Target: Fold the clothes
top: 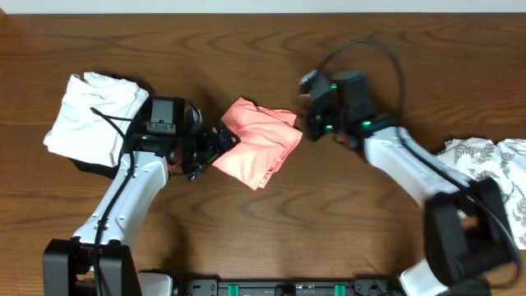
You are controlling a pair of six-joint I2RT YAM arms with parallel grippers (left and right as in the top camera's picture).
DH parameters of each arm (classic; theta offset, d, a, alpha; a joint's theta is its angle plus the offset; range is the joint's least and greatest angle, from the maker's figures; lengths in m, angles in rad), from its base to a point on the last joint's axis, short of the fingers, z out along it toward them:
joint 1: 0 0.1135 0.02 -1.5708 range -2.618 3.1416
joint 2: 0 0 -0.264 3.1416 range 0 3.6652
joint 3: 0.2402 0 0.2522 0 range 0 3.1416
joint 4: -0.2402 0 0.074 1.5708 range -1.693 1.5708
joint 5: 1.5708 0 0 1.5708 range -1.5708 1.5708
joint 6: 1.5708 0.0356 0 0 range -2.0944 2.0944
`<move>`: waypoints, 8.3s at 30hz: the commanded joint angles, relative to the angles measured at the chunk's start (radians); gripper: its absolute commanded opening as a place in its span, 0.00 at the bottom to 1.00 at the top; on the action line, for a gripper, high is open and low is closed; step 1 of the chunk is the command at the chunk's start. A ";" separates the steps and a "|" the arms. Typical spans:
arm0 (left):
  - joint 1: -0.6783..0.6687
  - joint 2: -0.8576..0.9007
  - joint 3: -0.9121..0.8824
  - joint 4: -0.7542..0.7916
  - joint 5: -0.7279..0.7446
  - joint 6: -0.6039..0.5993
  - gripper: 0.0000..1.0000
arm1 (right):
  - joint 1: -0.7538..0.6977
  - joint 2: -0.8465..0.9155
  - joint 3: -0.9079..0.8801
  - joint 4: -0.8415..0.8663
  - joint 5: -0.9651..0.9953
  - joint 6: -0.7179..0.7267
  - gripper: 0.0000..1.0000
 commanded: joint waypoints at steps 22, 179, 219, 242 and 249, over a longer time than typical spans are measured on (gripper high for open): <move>0.001 0.171 -0.001 0.101 -0.164 0.092 0.98 | 0.066 0.278 0.002 0.077 -0.056 0.080 0.05; 0.132 0.233 -0.001 0.171 -0.082 0.161 0.98 | -0.005 0.268 0.089 -0.252 -0.105 0.332 0.01; 0.112 0.328 -0.001 0.161 0.054 0.243 0.98 | 0.095 0.212 0.216 -0.123 -0.296 0.283 0.01; 0.112 0.328 -0.001 0.165 0.054 0.243 0.98 | 0.144 0.409 0.204 -0.161 -0.164 0.264 0.01; 0.106 0.328 -0.001 0.183 0.054 0.243 0.98 | 0.144 0.420 0.205 -0.166 -0.164 0.264 0.01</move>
